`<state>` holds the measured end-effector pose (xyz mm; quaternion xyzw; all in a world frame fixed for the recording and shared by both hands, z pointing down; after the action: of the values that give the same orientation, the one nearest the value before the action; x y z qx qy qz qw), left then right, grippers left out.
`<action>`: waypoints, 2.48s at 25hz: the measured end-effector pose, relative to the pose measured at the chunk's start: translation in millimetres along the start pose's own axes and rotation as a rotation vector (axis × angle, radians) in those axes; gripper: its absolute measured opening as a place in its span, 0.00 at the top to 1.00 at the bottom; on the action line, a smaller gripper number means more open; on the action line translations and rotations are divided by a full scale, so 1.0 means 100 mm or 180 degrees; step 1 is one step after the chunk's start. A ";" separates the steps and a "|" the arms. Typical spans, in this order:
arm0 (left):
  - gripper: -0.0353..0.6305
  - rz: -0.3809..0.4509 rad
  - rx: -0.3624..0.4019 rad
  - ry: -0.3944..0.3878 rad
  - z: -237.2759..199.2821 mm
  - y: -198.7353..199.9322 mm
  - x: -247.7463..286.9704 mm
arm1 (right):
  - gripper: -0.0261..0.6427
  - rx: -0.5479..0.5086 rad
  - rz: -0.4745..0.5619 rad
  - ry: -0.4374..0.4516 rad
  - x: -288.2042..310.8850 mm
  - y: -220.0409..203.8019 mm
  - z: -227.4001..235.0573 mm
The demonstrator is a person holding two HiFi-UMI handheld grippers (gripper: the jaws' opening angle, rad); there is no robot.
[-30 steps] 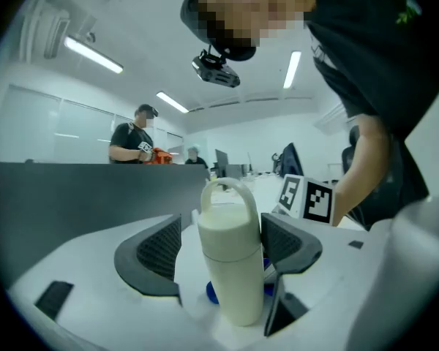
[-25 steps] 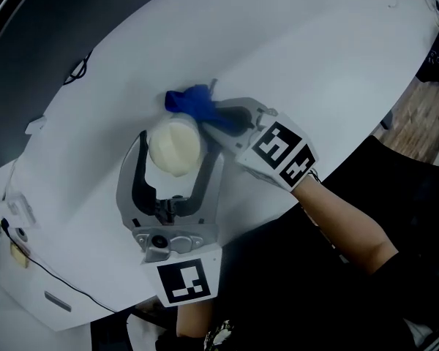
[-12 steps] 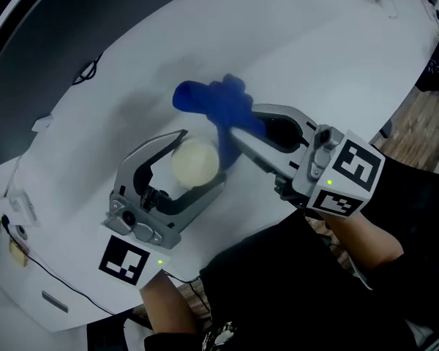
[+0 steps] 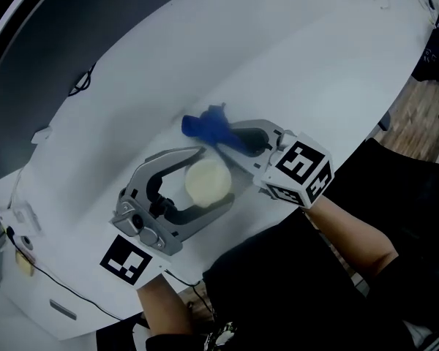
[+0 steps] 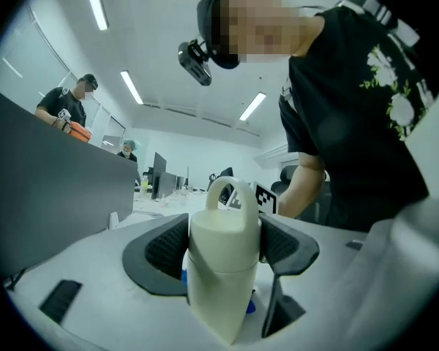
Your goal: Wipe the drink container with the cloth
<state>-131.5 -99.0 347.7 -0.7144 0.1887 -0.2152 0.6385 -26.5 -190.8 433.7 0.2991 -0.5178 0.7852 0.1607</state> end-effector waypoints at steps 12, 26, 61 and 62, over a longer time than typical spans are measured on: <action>0.47 -0.0294 -0.0006 0.1785 0.35 0.01 -0.08 | 0.87 -0.0175 -0.0029 -0.0208 0.10 -0.21 0.00; 0.52 -0.0296 0.0418 0.0973 0.14 -0.05 -0.02 | 0.87 0.0628 0.1237 0.0159 -0.79 0.44 -0.10; 0.50 -0.0268 0.0293 0.1188 0.34 0.36 -0.39 | 0.87 -0.0389 0.1065 -0.1203 -0.94 0.42 -0.35; 0.50 -0.0235 0.0325 0.1242 0.39 0.43 -0.45 | 0.87 -0.0396 0.1161 -0.1231 -1.05 0.48 -0.41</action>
<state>-147.4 -47.2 298.0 -0.6323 0.2714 -0.3821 0.6170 14.8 -167.0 320.8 0.3348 -0.6315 0.6962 -0.0673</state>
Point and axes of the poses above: the fingertips, and each gripper's own axes: x forward along the fingers, z to its right, y out of its top, the point moved 7 cm from there along -x, backward along the fingers, and after that the axes turned 8 degrees about -y, right-handed, at the moved point
